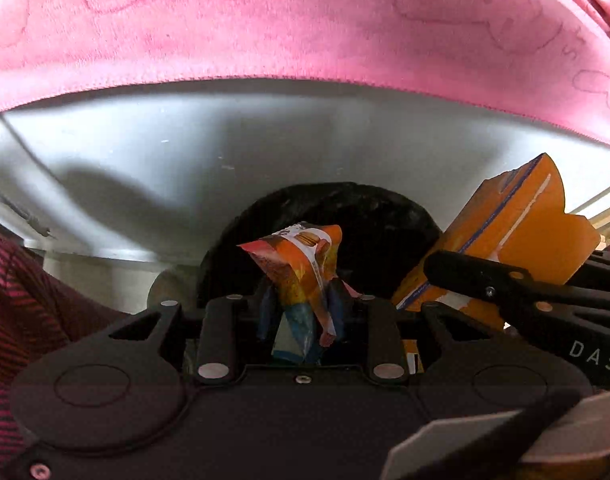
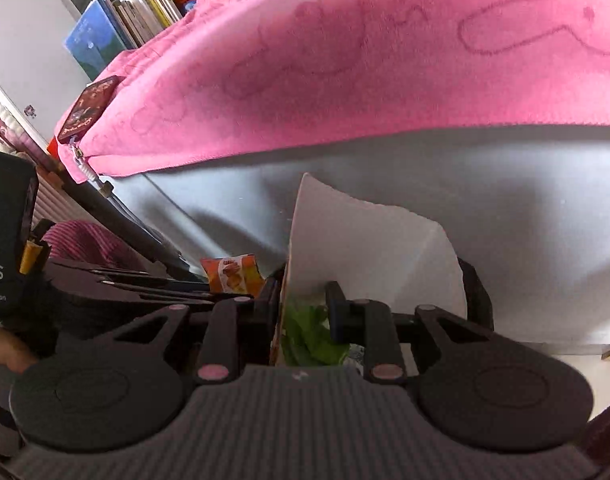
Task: Collect trash
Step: 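Carry the snack wrapper and paper bag in both grippers over the white bin, then open both grippers to drop the snack wrapper and paper bag into the bin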
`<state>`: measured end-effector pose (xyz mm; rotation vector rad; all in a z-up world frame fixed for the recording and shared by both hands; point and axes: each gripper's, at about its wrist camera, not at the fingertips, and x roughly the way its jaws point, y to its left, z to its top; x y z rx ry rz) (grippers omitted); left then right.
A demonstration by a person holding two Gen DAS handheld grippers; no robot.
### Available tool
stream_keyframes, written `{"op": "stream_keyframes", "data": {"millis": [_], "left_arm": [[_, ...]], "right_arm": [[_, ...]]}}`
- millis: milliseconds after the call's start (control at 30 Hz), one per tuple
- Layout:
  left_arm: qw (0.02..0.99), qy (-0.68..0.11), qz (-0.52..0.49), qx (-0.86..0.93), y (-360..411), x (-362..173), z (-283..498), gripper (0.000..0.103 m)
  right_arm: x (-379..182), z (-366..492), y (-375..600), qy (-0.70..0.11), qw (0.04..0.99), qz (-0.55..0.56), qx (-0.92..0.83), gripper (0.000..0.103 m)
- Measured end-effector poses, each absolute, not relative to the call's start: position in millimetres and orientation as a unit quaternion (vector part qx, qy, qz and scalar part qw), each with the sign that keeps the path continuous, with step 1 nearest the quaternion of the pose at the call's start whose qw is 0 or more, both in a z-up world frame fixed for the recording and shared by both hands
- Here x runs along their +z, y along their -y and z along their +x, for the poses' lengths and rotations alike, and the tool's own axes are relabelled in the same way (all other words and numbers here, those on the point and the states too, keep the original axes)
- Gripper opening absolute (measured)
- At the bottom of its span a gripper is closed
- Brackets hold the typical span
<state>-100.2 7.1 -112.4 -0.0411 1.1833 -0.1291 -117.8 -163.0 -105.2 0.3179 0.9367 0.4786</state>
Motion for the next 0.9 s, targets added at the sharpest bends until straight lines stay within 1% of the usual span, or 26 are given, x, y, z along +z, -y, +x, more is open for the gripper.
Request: {"op": "stream_keyframes", "data": {"millis": [233,467,567,633,700,733,767,800,900], "left_arm": [[0.824,-0.563,-0.017,-0.063,-6,-117,-102,0.032],[0.824,-0.564,-0.015,-0.059,-5,-119,-100,0.035],[0.824,-0.564,-0.016,-0.057,-3,-117,-101,0.04],[0.824,-0.564,-0.015,-0.055,-3,-117,-101,0.045],[0.825,-0.563,-0.013,-0.053,-3,-116,-102,0.048],[0.825,-0.562,-0.012,-0.052,-3,-115,-102,0.051],[0.826,-0.561,-0.011,-0.051,-2,-115,-102,0.053],[0.827,-0.56,-0.007,-0.048,-2,-113,-102,0.056],[0.831,-0.555,0.002,-0.039,-1,-110,-102,0.059]], "right_arm": [[-109,-113,156,-0.451,0.851,0.147,0.225,0.03],[-110,-111,152,-0.454,0.85,0.145,0.223,0.035],[-110,-110,152,-0.456,0.85,0.142,0.222,0.038],[-110,-110,151,-0.455,0.852,0.138,0.221,0.038],[-110,-110,150,-0.454,0.852,0.137,0.221,0.048],[-109,-110,150,-0.453,0.852,0.138,0.222,0.057],[-109,-110,150,-0.452,0.852,0.139,0.223,0.059],[-108,-110,151,-0.452,0.853,0.138,0.222,0.059],[-106,-110,152,-0.448,0.856,0.136,0.221,0.06]]}}
